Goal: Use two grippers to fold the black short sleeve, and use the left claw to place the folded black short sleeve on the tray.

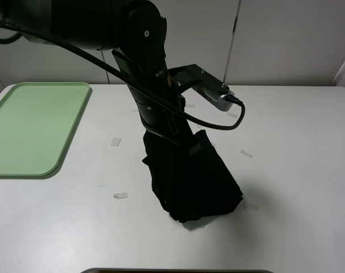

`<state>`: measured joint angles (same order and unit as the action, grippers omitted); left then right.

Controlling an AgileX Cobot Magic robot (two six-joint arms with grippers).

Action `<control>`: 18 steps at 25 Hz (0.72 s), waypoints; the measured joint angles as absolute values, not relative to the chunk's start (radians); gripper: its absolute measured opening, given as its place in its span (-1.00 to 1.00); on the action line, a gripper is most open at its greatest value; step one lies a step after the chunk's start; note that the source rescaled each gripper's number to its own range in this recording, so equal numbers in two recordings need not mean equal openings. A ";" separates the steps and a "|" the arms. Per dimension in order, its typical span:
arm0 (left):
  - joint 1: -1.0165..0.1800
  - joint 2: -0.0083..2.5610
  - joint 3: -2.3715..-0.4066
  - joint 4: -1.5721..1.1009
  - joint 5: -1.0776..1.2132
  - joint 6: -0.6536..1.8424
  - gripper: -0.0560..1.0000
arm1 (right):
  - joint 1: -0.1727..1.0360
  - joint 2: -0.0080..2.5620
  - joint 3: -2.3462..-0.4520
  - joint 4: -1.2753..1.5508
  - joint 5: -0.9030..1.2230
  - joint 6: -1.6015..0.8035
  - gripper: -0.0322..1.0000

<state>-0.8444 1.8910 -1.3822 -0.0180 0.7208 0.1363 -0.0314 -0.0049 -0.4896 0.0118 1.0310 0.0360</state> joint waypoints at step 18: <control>-0.864 1.901 -1.382 -0.091 0.475 0.138 -0.77 | -0.031 -0.005 -0.490 0.012 1.031 0.036 1.00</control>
